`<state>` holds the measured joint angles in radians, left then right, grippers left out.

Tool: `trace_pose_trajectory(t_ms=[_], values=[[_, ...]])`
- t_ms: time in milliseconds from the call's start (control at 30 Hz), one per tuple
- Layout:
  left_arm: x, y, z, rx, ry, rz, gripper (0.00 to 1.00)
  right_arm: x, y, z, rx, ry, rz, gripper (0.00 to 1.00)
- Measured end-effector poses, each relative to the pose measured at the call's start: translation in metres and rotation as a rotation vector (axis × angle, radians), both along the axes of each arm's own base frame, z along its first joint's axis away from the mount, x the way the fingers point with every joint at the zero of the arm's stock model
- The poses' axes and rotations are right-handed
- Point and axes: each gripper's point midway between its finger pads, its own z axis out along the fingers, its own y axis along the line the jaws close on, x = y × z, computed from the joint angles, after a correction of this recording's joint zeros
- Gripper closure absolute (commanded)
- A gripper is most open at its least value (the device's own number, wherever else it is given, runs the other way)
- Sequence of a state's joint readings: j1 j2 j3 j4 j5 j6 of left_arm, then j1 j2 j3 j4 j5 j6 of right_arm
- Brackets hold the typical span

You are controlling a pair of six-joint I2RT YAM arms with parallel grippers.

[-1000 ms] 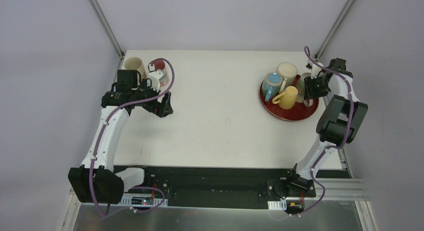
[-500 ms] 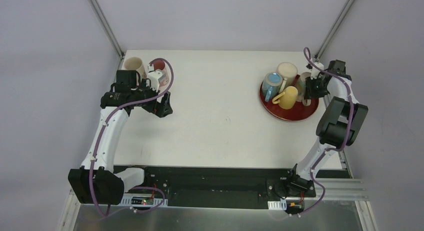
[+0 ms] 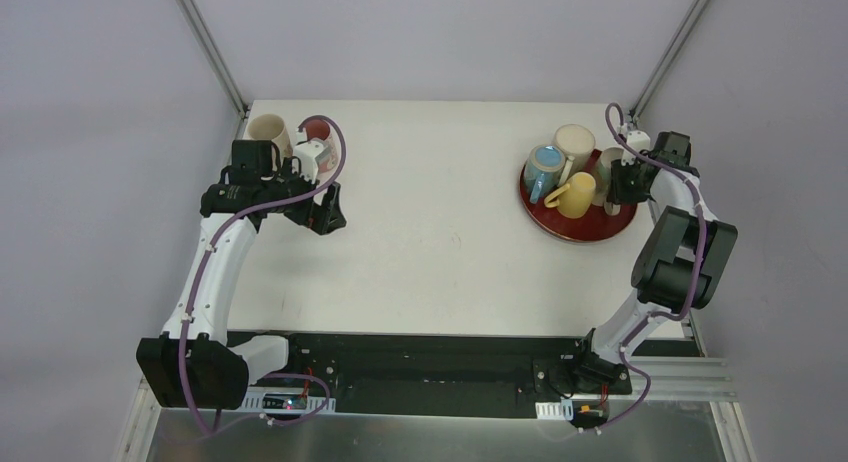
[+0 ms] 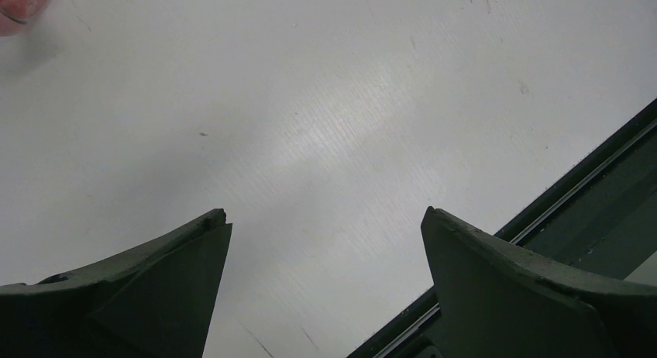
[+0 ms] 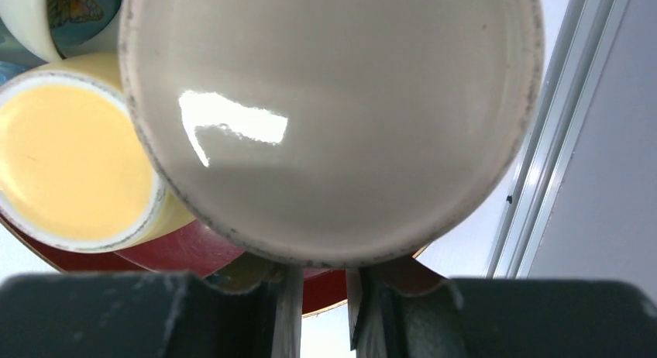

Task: Turn the mug right side up
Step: Pick up the cup from the tray.

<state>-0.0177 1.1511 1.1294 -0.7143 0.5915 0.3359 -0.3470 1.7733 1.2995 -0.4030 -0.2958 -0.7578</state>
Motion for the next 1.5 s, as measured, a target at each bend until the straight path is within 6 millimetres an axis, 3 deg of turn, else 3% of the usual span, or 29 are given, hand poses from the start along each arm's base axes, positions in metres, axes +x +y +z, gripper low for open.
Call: trace_pose_trajectory(t_ms=[233, 567, 867, 1300, 1500], values=[[-0.001, -0.001, 0.0, -0.008, 0.002, -0.003, 0.01, -0.004, 0.002, 0.005, 0.016, -0.011, -0.024, 1.0], [-0.002, -0.002, 0.002, -0.012, -0.003, -0.005, 0.01, -0.002, 0.007, 0.03, 0.046, -0.073, -0.054, 1.0], [-0.004, -0.005, 0.002, -0.025, -0.006, -0.015, 0.01, -0.005, 0.005, 0.027, 0.049, -0.061, -0.065, 1.0], [-0.004, -0.005, 0.002, -0.026, -0.005, -0.014, 0.01, -0.013, -0.003, 0.008, 0.023, -0.011, -0.082, 1.0], [-0.004, -0.005, 0.002, -0.026, -0.005, -0.014, 0.01, -0.013, -0.008, 0.0, 0.023, 0.023, -0.099, 0.75]])
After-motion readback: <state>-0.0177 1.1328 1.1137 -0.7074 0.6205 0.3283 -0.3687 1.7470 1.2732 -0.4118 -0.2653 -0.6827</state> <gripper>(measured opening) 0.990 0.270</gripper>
